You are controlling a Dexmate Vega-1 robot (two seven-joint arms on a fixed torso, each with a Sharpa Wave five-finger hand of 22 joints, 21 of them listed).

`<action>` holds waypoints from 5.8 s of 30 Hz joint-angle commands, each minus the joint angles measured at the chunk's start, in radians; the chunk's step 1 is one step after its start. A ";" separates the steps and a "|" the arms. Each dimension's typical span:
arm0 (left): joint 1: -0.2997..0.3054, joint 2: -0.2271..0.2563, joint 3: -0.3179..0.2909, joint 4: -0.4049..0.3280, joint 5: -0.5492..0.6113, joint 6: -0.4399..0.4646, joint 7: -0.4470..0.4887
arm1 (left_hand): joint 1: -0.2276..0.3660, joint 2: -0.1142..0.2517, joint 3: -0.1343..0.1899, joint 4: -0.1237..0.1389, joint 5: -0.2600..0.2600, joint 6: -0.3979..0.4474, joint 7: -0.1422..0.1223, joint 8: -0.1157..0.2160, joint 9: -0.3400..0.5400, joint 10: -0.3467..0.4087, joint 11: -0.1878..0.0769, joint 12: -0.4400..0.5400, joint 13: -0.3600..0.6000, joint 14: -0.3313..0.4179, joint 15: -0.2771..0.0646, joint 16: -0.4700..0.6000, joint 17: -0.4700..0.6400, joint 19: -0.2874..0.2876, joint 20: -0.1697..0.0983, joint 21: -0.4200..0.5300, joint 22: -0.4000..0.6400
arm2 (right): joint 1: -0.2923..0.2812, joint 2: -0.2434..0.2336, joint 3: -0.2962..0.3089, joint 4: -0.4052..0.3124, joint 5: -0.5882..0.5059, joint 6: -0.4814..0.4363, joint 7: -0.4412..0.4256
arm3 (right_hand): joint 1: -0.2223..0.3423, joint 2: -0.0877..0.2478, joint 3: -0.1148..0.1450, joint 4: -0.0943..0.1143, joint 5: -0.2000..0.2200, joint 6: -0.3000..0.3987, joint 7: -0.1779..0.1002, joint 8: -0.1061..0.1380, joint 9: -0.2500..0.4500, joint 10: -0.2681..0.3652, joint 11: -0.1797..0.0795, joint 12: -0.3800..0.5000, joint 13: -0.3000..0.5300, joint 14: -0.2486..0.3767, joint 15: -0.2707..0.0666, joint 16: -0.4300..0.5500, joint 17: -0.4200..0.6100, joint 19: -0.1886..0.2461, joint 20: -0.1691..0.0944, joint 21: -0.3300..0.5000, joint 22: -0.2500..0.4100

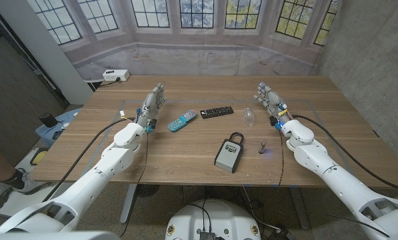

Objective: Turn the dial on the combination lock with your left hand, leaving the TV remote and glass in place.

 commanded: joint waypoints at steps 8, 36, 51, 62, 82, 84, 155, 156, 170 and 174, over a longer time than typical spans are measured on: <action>0.017 0.056 0.010 -0.056 0.063 0.013 0.022 | 0.020 0.001 0.017 -0.015 0.005 -0.001 0.006 0.005 0.004 -0.002 -0.001 0.006 0.002 0.002 0.005 0.002 0.002 0.007 0.007 0.002 0.001 | 0.009 0.008 -0.019 0.000 -0.031 -0.001 -0.015 | 0.018 -0.004 0.010 -0.016 0.005 0.014 0.000 0.006 0.002 0.006 0.002 0.008 0.004 0.007 -0.047 0.006 0.002 0.006 -0.062 0.007 0.002; -0.001 0.109 0.083 -0.178 0.182 0.059 -0.002 | 0.043 -0.004 0.036 -0.048 0.000 -0.009 -0.001 -0.001 0.004 0.006 -0.012 0.006 0.001 0.007 -0.001 -0.001 0.001 0.017 -0.001 0.001 0.001 | 0.000 -0.003 -0.008 -0.015 -0.045 0.007 -0.043 | 0.040 0.001 0.021 -0.040 0.004 0.023 -0.002 0.008 0.002 0.010 0.000 0.010 0.004 0.011 -0.055 0.011 -0.001 0.011 -0.065 0.009 0.002; 0.026 0.185 0.084 -0.317 0.313 0.069 0.034 | 0.056 -0.005 0.045 -0.066 -0.002 -0.005 -0.002 0.001 0.004 0.013 -0.012 0.007 0.001 0.010 -0.001 -0.001 0.001 0.020 -0.001 -0.001 0.001 | -0.026 -0.012 -0.001 -0.053 -0.052 -0.001 -0.077 | 0.047 0.002 0.025 -0.050 0.005 0.030 0.001 0.009 0.003 0.017 0.004 0.013 0.004 0.017 -0.055 0.014 -0.002 0.020 -0.065 0.012 0.002; 0.032 0.221 0.111 -0.383 0.413 0.110 0.039 | 0.063 -0.005 0.051 -0.077 -0.004 -0.002 -0.003 0.002 0.004 0.016 -0.016 0.007 0.001 0.014 -0.003 0.000 0.001 0.023 0.000 -0.001 0.001 | -0.006 -0.013 0.002 -0.029 -0.054 0.003 -0.068 | 0.050 0.004 0.027 -0.053 0.005 0.031 0.001 0.009 0.003 0.018 0.006 0.013 0.004 0.016 -0.056 0.015 -0.001 0.020 -0.065 0.011 0.003; 0.036 0.231 0.155 -0.467 0.515 0.145 0.024 | 0.075 -0.003 0.061 -0.094 -0.006 0.004 -0.004 0.002 0.004 0.010 -0.016 0.003 0.001 0.015 -0.005 -0.002 0.001 0.029 0.000 -0.001 0.001 | 0.012 -0.027 0.005 -0.019 -0.052 -0.002 -0.046 | 0.047 0.003 0.025 -0.056 0.003 0.031 0.020 0.007 0.002 0.011 0.014 0.010 0.004 0.010 -0.049 0.015 0.001 0.021 -0.071 0.011 0.003; 0.038 0.233 0.155 -0.475 0.521 0.147 0.023 | 0.076 -0.003 0.062 -0.095 -0.006 0.004 -0.005 0.002 0.004 0.010 -0.018 0.003 0.001 0.016 -0.005 -0.002 0.001 0.029 0.000 -0.001 0.001 | 0.009 -0.031 0.007 -0.024 -0.052 -0.004 -0.048 | 0.047 0.003 0.025 -0.056 0.003 0.030 0.020 0.007 0.002 0.011 0.014 0.010 0.004 0.009 -0.049 0.015 0.001 0.021 -0.072 0.011 0.003; 0.069 0.355 0.193 -0.797 0.779 0.312 -0.124 | 0.064 -0.008 0.075 -0.123 -0.010 0.008 -0.101 0.001 0.005 0.034 -0.072 0.008 0.001 -0.025 0.011 -0.002 0.006 -0.019 0.016 -0.012 0.004 | -0.040 -0.111 0.067 -0.051 -0.038 0.023 -0.033 | 0.066 0.006 0.036 -0.081 0.007 0.029 0.018 0.003 0.001 0.009 0.011 0.009 0.003 0.011 -0.051 0.017 0.000 0.029 -0.070 0.011 0.003; 0.070 0.355 0.193 -0.798 0.778 0.310 -0.125 | 0.062 -0.008 0.074 -0.123 -0.010 0.008 -0.102 0.000 0.005 0.033 -0.073 0.008 0.001 -0.025 0.011 -0.002 0.006 -0.020 0.016 -0.012 0.004 | -0.045 -0.115 0.069 -0.056 -0.037 0.022 -0.034 | 0.066 0.006 0.036 -0.081 0.007 0.028 0.018 0.002 0.001 0.008 0.011 0.009 0.003 0.010 -0.051 0.017 0.001 0.029 -0.070 0.011 0.003; 0.094 0.371 0.210 -0.857 0.855 0.342 -0.137 | 0.036 -0.005 0.067 -0.104 -0.013 -0.007 -0.124 -0.004 0.006 0.024 -0.071 0.003 0.001 -0.032 0.013 0.000 0.010 -0.029 0.019 -0.011 0.005 | -0.089 -0.157 0.093 -0.108 -0.031 -0.001 -0.046 | 0.063 0.005 0.034 -0.081 0.006 0.009 0.019 -0.004 0.001 -0.010 0.013 0.003 0.003 -0.003 -0.047 0.014 0.002 0.010 -0.067 0.004 0.003; 0.111 0.378 0.204 -0.872 0.861 0.344 -0.133 | 0.027 -0.005 0.064 -0.098 -0.013 -0.009 -0.128 -0.004 0.006 0.024 -0.073 0.003 0.001 -0.031 0.016 0.001 0.011 -0.030 0.019 -0.010 0.005 | -0.091 -0.159 0.093 -0.109 -0.029 -0.001 -0.040 | 0.062 0.005 0.034 -0.081 0.006 0.004 0.021 -0.005 0.001 -0.015 0.014 0.002 0.003 -0.006 -0.044 0.014 0.003 0.008 -0.067 0.004 0.003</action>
